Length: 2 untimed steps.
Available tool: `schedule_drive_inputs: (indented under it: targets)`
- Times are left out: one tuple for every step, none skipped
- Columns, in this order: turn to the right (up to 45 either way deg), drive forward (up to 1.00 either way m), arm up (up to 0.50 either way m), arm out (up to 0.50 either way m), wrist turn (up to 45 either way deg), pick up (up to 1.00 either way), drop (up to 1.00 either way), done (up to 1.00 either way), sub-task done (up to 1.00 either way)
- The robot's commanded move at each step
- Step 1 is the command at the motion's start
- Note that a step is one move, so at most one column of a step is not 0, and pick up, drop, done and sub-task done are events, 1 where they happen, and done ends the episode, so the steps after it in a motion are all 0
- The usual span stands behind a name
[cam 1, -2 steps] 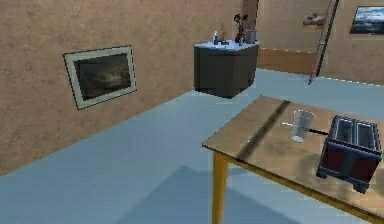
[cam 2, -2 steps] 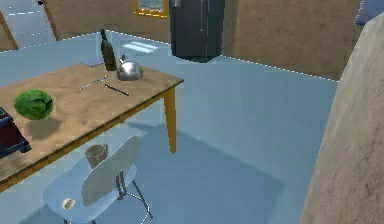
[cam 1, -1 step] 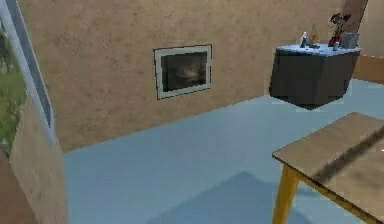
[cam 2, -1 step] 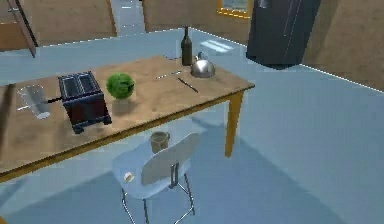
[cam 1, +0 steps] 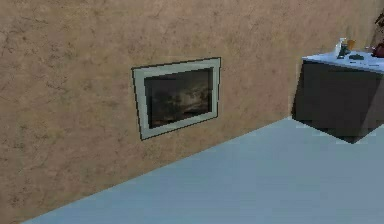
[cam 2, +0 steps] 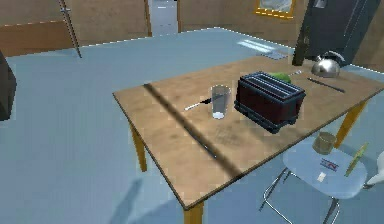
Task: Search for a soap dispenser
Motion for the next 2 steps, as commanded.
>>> schedule_drive_inputs:
  targets:
    - [-6.0,0.00,0.00,0.00,0.0,0.00,0.00,0.00,0.00]
    - [0.0,0.20,0.00,0.00,0.0,0.00,0.00,0.00,0.00]
